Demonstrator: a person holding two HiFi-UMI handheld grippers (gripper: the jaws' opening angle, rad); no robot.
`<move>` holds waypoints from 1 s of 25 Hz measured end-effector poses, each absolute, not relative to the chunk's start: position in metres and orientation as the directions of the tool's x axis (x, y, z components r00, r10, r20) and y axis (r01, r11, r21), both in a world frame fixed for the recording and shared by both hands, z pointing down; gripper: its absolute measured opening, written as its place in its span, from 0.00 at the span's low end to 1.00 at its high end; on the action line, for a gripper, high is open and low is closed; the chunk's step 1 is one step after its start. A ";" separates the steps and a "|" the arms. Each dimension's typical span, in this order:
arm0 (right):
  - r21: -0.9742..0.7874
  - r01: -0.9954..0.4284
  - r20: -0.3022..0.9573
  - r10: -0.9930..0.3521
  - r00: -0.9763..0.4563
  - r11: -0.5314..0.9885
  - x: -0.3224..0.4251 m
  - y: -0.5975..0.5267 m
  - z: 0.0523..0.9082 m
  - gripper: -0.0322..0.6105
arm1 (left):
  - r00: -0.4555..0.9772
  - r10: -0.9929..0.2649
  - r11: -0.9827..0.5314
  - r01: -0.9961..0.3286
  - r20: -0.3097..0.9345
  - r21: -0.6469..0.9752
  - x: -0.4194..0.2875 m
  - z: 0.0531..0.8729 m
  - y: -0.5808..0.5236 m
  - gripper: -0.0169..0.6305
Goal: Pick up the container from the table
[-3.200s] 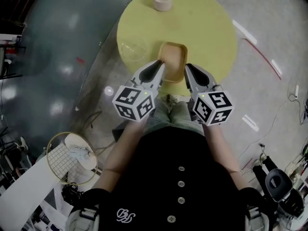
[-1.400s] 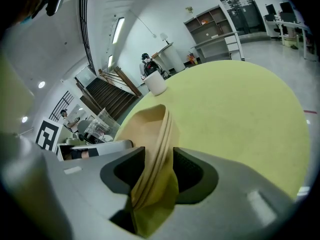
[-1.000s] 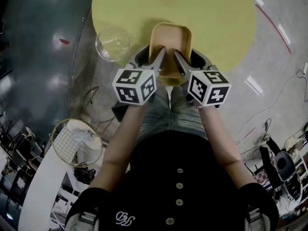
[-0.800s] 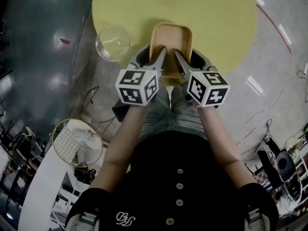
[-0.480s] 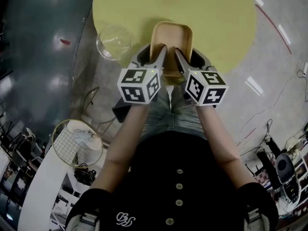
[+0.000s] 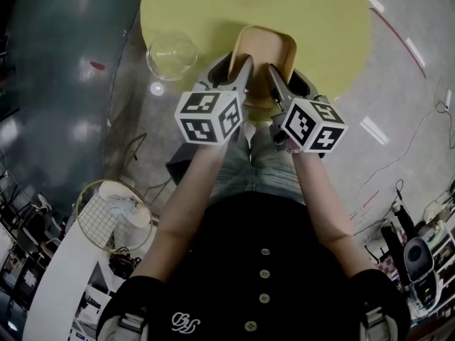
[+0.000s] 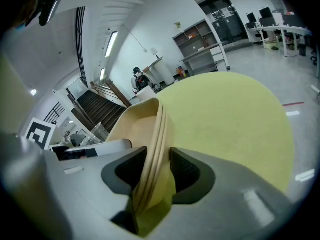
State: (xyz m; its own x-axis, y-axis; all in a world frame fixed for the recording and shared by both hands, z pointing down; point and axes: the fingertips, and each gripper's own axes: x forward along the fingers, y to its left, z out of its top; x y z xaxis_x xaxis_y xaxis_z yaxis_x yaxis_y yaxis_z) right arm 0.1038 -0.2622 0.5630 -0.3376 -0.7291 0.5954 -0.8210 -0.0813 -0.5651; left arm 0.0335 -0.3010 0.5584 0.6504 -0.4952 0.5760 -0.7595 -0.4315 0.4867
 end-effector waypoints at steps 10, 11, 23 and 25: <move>-0.527 -0.850 0.455 -0.843 -0.287 0.004 0.118 -0.281 0.475 0.25 | 0.707 -0.570 -0.539 -0.706 0.419 0.459 0.044 0.471 -0.319 0.23; -0.540 -0.842 0.436 -0.853 -0.289 0.009 0.120 -0.283 0.466 0.24 | 0.711 -0.576 -0.555 -0.703 0.403 0.445 0.046 0.461 -0.321 0.23; -0.492 -0.863 0.229 -0.939 -0.257 0.116 0.127 -0.308 0.361 0.23 | 0.758 -0.620 -0.680 -0.648 0.204 0.342 0.051 0.356 -0.344 0.22; -0.475 -0.870 0.196 -0.947 -0.254 0.135 0.128 -0.307 0.344 0.23 | 0.765 -0.621 -0.693 -0.637 0.169 0.337 0.051 0.340 -0.343 0.22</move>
